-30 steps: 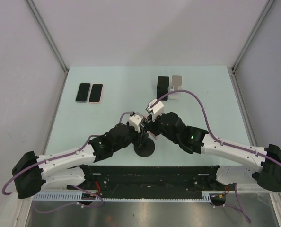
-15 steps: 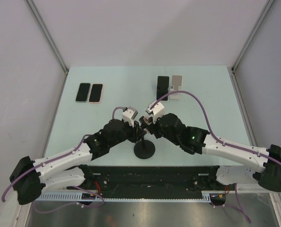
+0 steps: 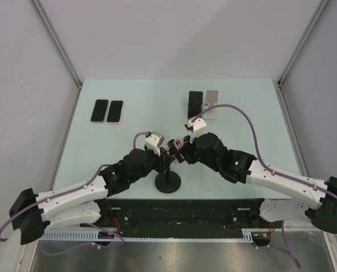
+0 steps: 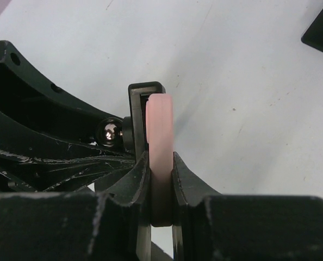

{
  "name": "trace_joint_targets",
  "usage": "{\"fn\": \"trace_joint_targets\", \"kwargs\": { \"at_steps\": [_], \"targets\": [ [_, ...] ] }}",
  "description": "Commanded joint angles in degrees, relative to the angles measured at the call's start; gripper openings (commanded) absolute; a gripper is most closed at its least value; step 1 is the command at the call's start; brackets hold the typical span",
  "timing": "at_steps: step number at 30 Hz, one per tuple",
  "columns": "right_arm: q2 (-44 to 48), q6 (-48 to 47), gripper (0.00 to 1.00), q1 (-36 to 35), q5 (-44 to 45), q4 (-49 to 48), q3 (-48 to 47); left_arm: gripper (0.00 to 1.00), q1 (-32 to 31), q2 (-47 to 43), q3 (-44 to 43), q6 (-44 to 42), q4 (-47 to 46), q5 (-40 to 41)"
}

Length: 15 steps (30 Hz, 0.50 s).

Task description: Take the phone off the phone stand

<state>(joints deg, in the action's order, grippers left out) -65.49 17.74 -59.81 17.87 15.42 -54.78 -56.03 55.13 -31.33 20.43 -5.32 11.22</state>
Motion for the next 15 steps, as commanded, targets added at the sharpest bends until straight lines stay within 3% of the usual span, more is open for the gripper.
{"fn": "trace_joint_targets", "kwargs": {
  "at_steps": [1,15],
  "targets": [
    [5.55,3.26,0.0,2.86,11.83,-0.04,-4.72,0.0,1.1,-3.1,3.12,-0.83,6.29,11.89],
    [7.57,5.82,0.0,4.7,18.52,3.82,-4.81,0.0,-0.57,-4.25,4.44,-1.26,6.03,12.77]
  ]
}}
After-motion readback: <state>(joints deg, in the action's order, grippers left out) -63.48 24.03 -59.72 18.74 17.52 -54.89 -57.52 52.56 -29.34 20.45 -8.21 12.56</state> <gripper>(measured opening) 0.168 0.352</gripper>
